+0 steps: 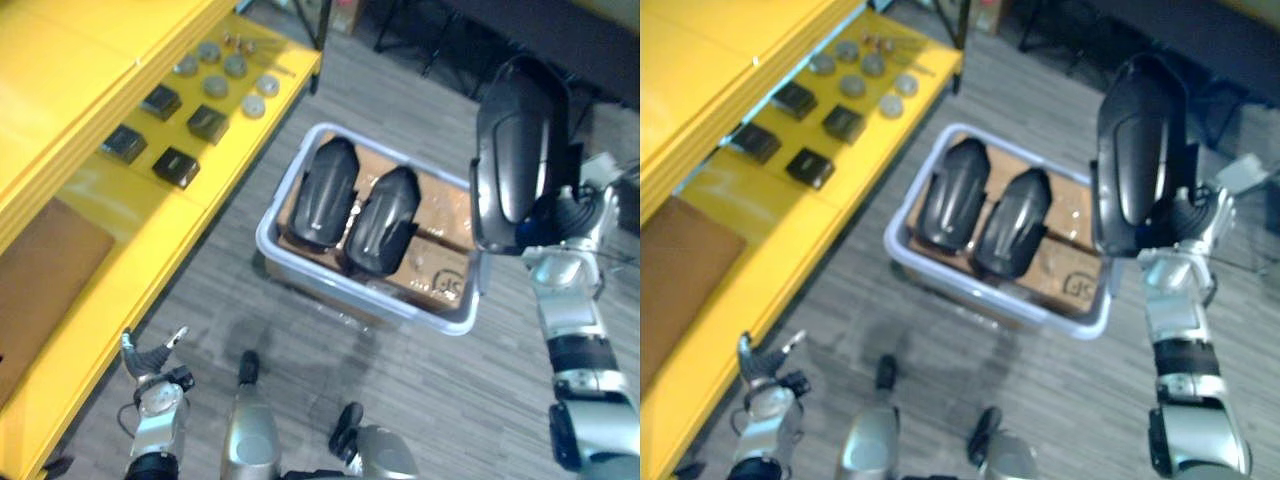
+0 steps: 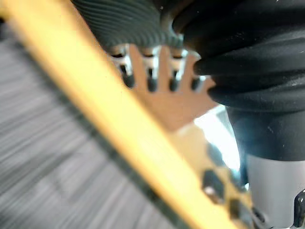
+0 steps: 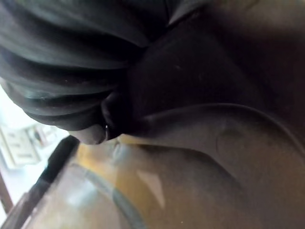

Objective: Walk over and take plastic housings, then place them on the shelf

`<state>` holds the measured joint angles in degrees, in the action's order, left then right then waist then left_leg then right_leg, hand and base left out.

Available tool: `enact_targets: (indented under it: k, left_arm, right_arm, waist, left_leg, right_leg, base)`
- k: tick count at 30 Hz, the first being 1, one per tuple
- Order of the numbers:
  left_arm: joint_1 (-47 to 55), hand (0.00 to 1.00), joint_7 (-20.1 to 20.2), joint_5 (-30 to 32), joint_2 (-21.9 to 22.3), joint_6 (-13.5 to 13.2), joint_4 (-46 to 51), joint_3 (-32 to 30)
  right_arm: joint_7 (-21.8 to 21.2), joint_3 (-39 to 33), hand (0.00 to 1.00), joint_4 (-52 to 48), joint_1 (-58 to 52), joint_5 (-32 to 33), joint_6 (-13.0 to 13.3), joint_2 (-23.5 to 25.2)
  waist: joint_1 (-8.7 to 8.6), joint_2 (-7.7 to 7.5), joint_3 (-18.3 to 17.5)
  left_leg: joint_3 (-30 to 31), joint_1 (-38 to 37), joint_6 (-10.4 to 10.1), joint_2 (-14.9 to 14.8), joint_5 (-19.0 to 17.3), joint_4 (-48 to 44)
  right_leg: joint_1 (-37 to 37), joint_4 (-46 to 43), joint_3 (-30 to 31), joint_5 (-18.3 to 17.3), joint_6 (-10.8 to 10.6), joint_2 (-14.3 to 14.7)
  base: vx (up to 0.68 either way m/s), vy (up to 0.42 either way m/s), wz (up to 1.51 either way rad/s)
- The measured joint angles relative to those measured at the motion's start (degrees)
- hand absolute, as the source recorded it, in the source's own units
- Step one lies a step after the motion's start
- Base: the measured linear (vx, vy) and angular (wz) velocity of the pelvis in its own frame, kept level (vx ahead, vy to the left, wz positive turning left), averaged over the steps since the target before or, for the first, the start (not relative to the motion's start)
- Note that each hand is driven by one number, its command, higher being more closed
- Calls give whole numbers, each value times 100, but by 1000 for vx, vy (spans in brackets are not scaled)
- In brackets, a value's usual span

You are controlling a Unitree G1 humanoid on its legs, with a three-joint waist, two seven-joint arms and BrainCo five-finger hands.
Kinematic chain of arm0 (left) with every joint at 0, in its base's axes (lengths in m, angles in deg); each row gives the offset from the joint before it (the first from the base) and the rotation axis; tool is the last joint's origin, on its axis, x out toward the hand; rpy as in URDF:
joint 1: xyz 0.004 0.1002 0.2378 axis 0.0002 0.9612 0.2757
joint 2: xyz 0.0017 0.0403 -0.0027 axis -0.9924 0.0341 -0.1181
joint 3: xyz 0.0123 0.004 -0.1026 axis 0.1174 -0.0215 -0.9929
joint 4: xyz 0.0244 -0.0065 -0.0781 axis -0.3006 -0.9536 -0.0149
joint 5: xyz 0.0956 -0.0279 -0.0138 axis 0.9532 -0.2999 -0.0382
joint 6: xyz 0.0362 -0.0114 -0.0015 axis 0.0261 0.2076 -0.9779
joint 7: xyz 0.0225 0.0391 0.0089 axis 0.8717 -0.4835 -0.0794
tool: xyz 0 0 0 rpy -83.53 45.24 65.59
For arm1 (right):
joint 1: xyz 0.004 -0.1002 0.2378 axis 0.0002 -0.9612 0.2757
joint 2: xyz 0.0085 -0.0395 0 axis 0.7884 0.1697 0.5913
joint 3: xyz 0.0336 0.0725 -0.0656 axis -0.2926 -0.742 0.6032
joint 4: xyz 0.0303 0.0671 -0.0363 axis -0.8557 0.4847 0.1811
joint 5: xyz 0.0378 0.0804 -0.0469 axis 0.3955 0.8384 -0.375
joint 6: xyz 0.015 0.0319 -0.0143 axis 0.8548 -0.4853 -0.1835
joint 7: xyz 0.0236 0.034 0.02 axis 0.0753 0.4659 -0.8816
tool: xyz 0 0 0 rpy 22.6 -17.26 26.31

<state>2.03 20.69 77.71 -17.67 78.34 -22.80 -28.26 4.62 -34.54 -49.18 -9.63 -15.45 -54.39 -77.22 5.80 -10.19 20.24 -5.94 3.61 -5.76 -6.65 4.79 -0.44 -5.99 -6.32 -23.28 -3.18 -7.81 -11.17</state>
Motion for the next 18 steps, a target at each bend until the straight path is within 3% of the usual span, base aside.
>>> enact_targets:
  k: [3,5,7,8,10,13,18]
  left_arm:
    - [-209,0,65,111,-73,106,-79,60]
    - [-334,0,543,-173,-85,-208,-75,328]
    - [-374,0,1366,-860,-58,-423,165,900]
    - [-390,0,1597,-1020,-36,-449,264,1084]
    - [-424,0,2476,-1542,181,-516,581,1785]
    - [-540,0,3325,-2360,582,-466,716,2326]
    - [-904,0,3947,-3266,626,-211,1220,2635]
  right_arm:
    - [74,76,100,-249,-152,-151,298,38]
    - [107,86,100,-463,-281,-375,521,122]
    - [104,123,100,-651,-335,-635,816,205]
    - [104,144,100,-720,-333,-708,884,219]
    - [74,361,100,-789,-268,-899,1186,224]
    - [10,684,100,-818,-222,-1061,1385,251]
    - [-45,858,100,-868,64,-1137,1631,427]
  waist:
    - [-47,27,-372]
    - [-77,71,-546]
    - [-131,157,-730]
    - [-136,188,-750]
    - [-178,332,-834]
    - [-217,514,-943]
    - [-335,752,-1084]
  left_leg:
    - [-146,-200,-4,4,12,190]
    - [-225,-447,-4,26,61,416]
    - [-242,-472,13,31,101,512]
    - [-247,-473,26,33,113,532]
    - [-265,-480,4,38,172,537]
    - [-277,-570,-4,20,202,542]
    - [-291,-573,5,-32,261,546]
  right_leg:
    - [-58,122,124,129,13,7]
    - [-206,217,151,162,16,6]
    - [-204,255,156,162,16,5]
    - [-207,268,161,162,16,5]
    - [-221,314,173,162,16,14]
    - [-337,384,177,166,20,42]
    - [-371,514,190,267,47,111]
  base:
    - [16,32,-26]
    - [-11,14,-12]
    - [-41,0,-4]
    - [-57,-8,-4]
    - [-71,-9,-5]
    - [-61,-21,-4]
    - [-53,-10,-3]
